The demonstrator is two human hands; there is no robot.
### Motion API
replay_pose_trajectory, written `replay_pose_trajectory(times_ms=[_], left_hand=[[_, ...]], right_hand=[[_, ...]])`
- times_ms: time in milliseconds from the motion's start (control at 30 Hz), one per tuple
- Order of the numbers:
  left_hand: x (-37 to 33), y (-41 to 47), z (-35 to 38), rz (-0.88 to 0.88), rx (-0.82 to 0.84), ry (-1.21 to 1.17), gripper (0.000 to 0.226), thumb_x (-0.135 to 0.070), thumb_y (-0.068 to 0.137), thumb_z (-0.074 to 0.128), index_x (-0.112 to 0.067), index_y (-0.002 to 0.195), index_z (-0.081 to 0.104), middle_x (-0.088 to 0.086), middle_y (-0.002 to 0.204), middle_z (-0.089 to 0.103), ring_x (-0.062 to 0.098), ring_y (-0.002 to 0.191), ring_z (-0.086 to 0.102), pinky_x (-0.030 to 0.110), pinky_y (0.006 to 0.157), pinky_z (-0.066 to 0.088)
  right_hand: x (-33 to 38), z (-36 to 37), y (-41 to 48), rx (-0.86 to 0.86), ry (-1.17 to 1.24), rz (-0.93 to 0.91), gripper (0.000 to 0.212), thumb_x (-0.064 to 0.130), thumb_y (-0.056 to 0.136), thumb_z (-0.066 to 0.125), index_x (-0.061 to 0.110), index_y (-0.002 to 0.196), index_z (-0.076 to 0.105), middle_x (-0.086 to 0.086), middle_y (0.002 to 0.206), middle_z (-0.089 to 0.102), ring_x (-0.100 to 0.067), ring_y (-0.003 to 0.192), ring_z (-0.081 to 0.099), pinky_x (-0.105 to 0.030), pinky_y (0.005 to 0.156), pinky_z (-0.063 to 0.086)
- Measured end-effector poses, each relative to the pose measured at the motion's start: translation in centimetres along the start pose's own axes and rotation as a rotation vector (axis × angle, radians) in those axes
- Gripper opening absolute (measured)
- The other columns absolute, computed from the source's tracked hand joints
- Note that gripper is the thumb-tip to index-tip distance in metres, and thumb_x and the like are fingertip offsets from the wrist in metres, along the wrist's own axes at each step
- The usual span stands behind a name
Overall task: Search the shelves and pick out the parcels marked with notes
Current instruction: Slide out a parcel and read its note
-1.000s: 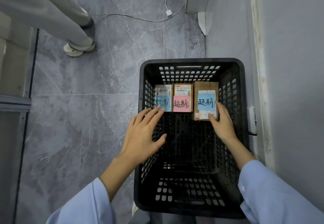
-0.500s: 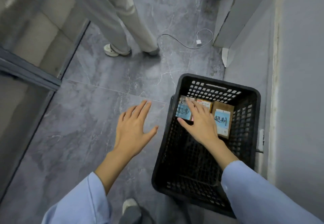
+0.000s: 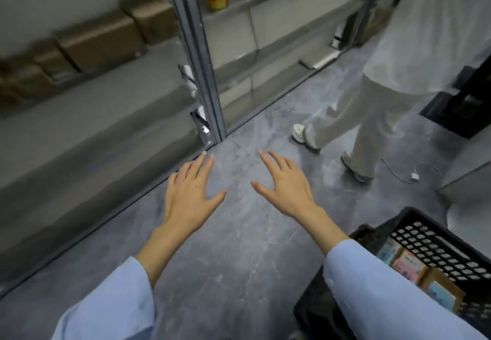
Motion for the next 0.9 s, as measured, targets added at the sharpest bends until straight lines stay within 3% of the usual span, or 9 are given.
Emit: replay_pose_trajectory(times_ms=[267, 467, 900], left_hand=[[21.5, -5.6, -13.6, -0.273, -0.193, 0.055, 0.081, -0.065, 0.088, 0.048, -0.031, 0.155, 0.017, -0.008, 0.162, 0.015, 0.021, 0.144, 0.025, 0.042, 0.113, 0.024], [35.2, -12.1, -23.4, -0.459, -0.303, 0.060, 0.081, -0.064, 0.090, 0.047, -0.031, 0.156, 0.013, -0.009, 0.163, 0.011, 0.019, 0.146, 0.021, 0.041, 0.113, 0.022], [52.3, -22.2, -35.8, -0.760, -0.456, 0.155, 0.081, -0.065, 0.088, 0.050, -0.032, 0.155, 0.018, -0.010, 0.162, 0.018, 0.016, 0.145, 0.022, 0.039, 0.114, 0.022]], right_hand=[[26.4, -1.3, 7.8, -0.048, -0.012, -0.336, 0.079, 0.065, 0.093, 0.043, 0.035, 0.156, 0.008, 0.003, 0.161, 0.020, -0.026, 0.141, 0.027, -0.041, 0.109, 0.037], [44.6, -2.1, 10.6, -0.039, -0.009, -0.547, 0.079, 0.064, 0.093, 0.043, 0.034, 0.156, 0.006, 0.003, 0.162, 0.018, -0.026, 0.143, 0.025, -0.045, 0.110, 0.036], [70.5, -2.8, 13.1, -0.032, 0.027, -0.826, 0.078, 0.063, 0.092, 0.047, 0.036, 0.156, 0.011, 0.004, 0.162, 0.017, -0.025, 0.145, 0.021, -0.044, 0.112, 0.031]])
Point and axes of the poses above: each hand's wrist, its own y-axis towards the middle knuckle, its own z-axis out of the palm, x = y × z, the point moved 4 cm from there along y, towards the middle knuckle
